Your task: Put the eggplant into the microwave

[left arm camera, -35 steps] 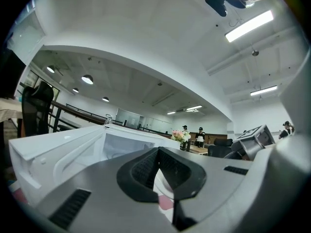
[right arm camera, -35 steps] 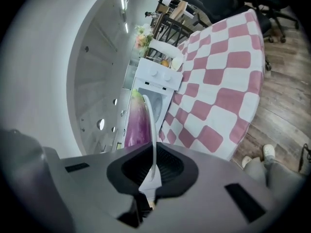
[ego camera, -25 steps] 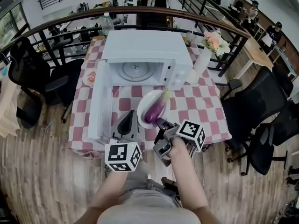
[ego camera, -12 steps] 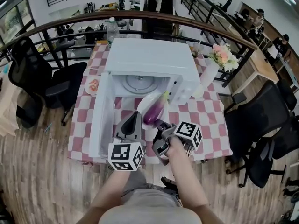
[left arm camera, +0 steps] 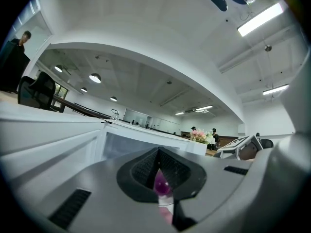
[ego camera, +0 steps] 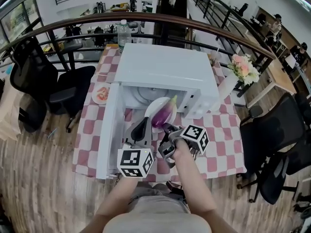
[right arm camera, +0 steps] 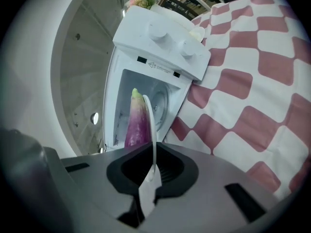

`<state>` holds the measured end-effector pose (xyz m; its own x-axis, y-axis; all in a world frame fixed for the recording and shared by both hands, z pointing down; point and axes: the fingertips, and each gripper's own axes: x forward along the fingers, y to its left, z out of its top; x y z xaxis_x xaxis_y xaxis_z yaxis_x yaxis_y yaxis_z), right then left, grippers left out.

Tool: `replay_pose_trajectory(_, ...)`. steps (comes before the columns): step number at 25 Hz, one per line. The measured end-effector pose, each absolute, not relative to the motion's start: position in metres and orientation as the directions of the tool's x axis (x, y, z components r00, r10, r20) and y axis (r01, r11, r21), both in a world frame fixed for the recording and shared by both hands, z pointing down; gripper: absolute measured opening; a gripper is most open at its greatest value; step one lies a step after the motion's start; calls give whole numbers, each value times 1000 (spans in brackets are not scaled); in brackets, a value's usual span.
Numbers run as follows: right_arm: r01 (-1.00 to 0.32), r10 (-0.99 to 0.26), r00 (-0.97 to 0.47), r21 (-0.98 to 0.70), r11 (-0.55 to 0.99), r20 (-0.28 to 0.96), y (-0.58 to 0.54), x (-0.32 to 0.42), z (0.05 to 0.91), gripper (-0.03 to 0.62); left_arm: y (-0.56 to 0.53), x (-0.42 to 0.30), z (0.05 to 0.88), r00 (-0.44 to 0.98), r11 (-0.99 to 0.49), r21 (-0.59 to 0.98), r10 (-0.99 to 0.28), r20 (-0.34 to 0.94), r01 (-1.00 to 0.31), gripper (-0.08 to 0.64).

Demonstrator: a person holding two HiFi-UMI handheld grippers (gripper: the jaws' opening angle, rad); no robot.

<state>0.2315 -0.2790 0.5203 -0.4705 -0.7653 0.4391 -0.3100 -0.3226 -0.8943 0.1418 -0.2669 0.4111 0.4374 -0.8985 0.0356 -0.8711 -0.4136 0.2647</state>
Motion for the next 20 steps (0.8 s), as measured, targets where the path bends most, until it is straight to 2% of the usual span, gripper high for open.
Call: replay_pose_trajectory(20,-299,-765,-453,-886,-354,459,-359,213,588,35,-316,127,433,380,-348,301,-924,53,-888,2)
